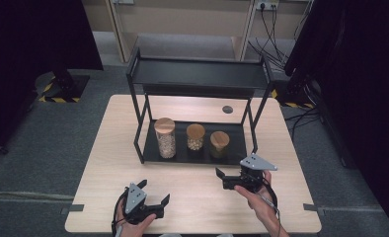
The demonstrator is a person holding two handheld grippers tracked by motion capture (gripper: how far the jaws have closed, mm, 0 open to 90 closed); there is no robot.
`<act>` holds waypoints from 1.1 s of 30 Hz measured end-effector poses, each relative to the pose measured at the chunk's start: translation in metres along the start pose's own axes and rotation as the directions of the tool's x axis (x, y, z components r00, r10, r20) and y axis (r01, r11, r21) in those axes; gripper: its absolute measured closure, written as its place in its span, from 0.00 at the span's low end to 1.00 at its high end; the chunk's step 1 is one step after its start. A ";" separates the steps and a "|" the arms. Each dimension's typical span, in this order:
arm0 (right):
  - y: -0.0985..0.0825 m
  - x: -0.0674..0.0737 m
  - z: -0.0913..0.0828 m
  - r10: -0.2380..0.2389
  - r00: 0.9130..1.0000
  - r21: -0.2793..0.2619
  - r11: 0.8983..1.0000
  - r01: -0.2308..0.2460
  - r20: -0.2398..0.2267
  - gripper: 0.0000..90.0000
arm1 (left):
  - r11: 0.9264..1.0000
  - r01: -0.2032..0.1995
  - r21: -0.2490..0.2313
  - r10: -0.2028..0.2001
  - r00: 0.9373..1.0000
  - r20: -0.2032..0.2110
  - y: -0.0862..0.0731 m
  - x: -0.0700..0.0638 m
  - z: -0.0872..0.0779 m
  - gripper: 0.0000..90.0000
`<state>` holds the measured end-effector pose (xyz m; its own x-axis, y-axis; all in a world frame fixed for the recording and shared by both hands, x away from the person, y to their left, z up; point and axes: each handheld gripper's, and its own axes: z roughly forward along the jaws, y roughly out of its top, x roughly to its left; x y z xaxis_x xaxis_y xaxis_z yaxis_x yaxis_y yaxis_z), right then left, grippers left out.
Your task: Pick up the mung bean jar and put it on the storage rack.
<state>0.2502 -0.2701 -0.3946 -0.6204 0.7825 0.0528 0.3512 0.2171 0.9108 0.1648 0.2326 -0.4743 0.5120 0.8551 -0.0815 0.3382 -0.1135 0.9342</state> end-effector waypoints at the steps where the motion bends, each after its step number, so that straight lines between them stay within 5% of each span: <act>1: -0.001 0.000 -0.002 -0.004 1.000 -0.004 1.000 0.004 -0.002 0.05 | 1.000 0.000 0.000 0.000 1.000 0.000 0.000 0.000 0.000 0.04; 20: -0.035 -0.001 -0.031 0.023 0.999 -0.046 0.999 -0.024 -0.028 0.05 | 1.000 0.001 -0.002 -0.001 1.000 -0.001 0.000 0.000 0.000 0.04; 33: -0.048 0.001 -0.032 0.029 0.998 -0.036 0.999 -0.031 -0.047 0.05 | 1.000 -0.004 -0.005 0.004 1.000 -0.001 0.000 0.000 -0.001 0.04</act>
<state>0.2102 -0.2990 -0.4254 -0.6422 0.7601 0.0988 0.3452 0.1717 0.9227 0.1640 0.2327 -0.4736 0.5124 0.8552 -0.0777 0.3324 -0.1141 0.9362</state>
